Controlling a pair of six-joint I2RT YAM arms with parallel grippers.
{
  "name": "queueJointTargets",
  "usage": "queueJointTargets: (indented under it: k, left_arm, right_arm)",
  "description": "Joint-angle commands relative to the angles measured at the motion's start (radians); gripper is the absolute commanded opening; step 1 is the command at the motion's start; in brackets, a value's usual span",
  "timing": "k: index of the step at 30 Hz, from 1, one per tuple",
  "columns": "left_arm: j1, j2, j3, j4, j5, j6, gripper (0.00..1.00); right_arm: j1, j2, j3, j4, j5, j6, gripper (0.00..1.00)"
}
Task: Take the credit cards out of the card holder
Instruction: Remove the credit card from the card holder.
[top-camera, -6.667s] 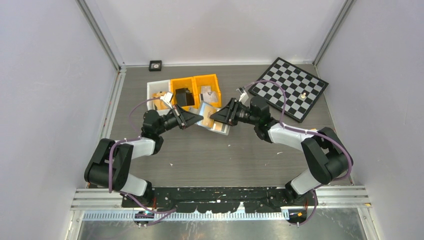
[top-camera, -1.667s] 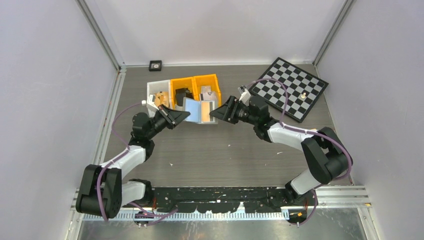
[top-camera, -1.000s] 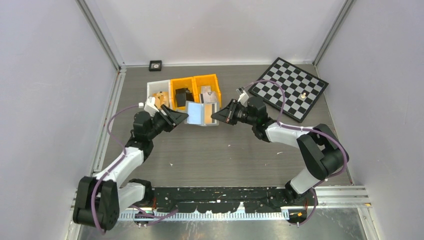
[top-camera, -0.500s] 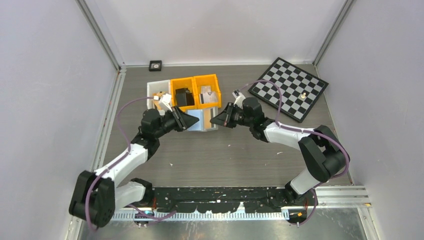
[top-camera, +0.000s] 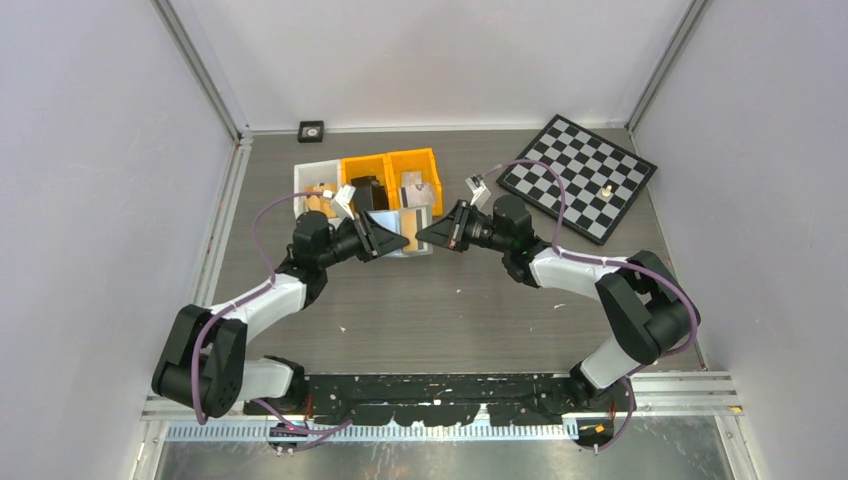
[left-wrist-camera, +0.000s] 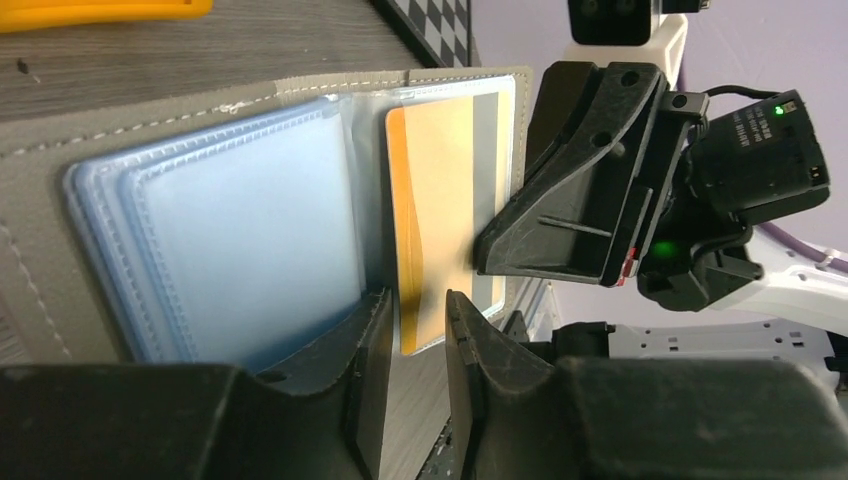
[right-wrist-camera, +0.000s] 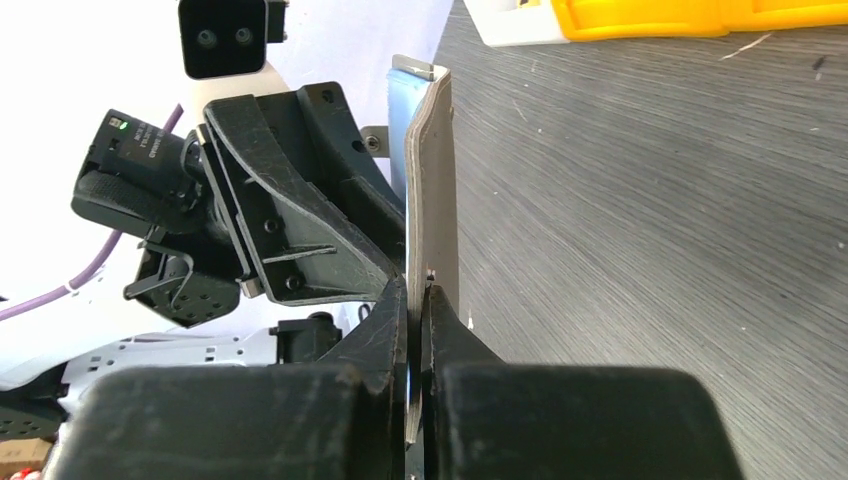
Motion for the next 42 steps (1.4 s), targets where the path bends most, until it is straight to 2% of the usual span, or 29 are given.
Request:
queueJointTargets:
  k: [1, 4, 6, 9, 12, 16, 20, 22, 25, 28, 34, 37, 42]
  left_arm:
    - [0.009, 0.0, 0.032, 0.06, 0.029, -0.017, 0.29]
    - [0.018, 0.007, 0.025, 0.095, 0.048, -0.046, 0.29]
    - [0.025, 0.018, 0.014, 0.16, 0.077, -0.076, 0.22]
    - [0.038, 0.053, -0.008, 0.302, 0.119, -0.141, 0.07]
    - [0.071, 0.084, -0.035, 0.432, 0.147, -0.218, 0.0]
    - [0.085, 0.12, -0.049, 0.536, 0.172, -0.275, 0.0]
    - [0.093, 0.129, -0.05, 0.535, 0.174, -0.28, 0.0]
    - [0.106, 0.126, -0.059, 0.525, 0.171, -0.281, 0.0]
    - [0.123, 0.126, -0.064, 0.522, 0.166, -0.286, 0.0]
    - [0.124, 0.129, -0.06, 0.521, 0.176, -0.287, 0.0]
    - [0.122, 0.134, -0.053, 0.52, 0.183, -0.289, 0.0]
    - [0.122, 0.138, -0.054, 0.522, 0.184, -0.287, 0.0]
    - [0.122, 0.138, -0.058, 0.543, 0.185, -0.293, 0.02]
  right_arm:
    - [0.004, -0.045, 0.004, 0.19, -0.088, 0.067, 0.0]
    - [0.003, -0.05, 0.004, 0.182, -0.088, 0.065, 0.0]
    - [0.003, -0.04, 0.006, 0.194, -0.092, 0.074, 0.0]
    - [-0.006, -0.015, -0.002, 0.245, -0.105, 0.107, 0.0]
    - [-0.027, 0.016, -0.016, 0.333, -0.118, 0.176, 0.01]
    - [-0.042, 0.063, -0.009, 0.398, -0.143, 0.223, 0.14]
    - [-0.051, 0.074, -0.014, 0.425, -0.141, 0.239, 0.26]
    - [-0.062, 0.063, -0.025, 0.427, -0.132, 0.238, 0.25]
    - [-0.077, 0.047, -0.04, 0.427, -0.124, 0.24, 0.1]
    - [-0.08, 0.047, -0.035, 0.421, -0.129, 0.24, 0.01]
    - [-0.081, 0.045, -0.037, 0.417, -0.129, 0.239, 0.0]
    - [-0.082, 0.04, -0.038, 0.419, -0.127, 0.239, 0.06]
    - [-0.082, 0.033, -0.04, 0.404, -0.121, 0.233, 0.01]
